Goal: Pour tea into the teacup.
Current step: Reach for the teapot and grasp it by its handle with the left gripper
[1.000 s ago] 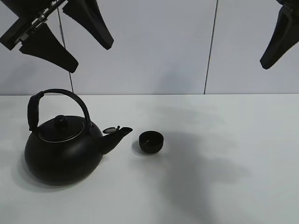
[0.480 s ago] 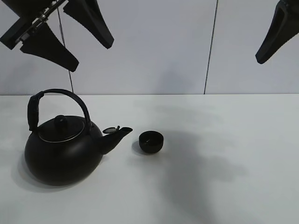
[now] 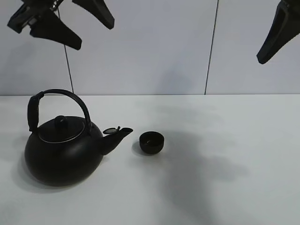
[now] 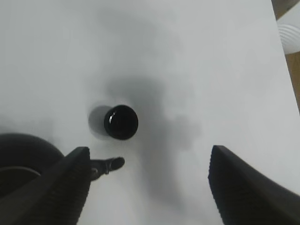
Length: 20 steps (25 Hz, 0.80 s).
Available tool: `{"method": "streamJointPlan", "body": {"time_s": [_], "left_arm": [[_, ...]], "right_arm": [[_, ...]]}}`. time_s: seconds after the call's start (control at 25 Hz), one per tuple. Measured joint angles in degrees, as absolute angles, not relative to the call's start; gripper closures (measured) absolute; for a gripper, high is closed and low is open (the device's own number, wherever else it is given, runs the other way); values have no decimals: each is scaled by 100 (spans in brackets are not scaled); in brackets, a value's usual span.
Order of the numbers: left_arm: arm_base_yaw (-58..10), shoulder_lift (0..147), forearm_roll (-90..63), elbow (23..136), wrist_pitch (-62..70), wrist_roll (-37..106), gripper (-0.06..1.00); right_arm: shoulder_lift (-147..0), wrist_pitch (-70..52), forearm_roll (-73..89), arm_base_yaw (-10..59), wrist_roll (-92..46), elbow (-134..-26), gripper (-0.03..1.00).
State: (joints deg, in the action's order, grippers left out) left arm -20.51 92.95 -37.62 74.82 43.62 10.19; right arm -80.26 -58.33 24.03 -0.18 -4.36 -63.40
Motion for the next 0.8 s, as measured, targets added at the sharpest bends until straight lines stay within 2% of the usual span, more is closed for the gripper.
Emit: {"method": "streamJointPlan", "body": {"time_s": [0.16,0.48,0.6,0.8], "left_arm": [[-2045,8908,-3768,7482,3867,1509,43],[-2045,7865,-3738,7337,3798,2899,37],[-2045,7307,-3756,6592,3105,3288,37],[-2051,6379,-4326,4558,1230,4310,37]], "right_arm": [[-8026,-5828,2331,-18,-436,-6340,42],[-8026,-5742,2301,-18,-436,-6340,42],[-8026,-5742,2296,-18,-436,-6340,42],[-8026,-5723,2296,-18,-436,-6340,42]]}}
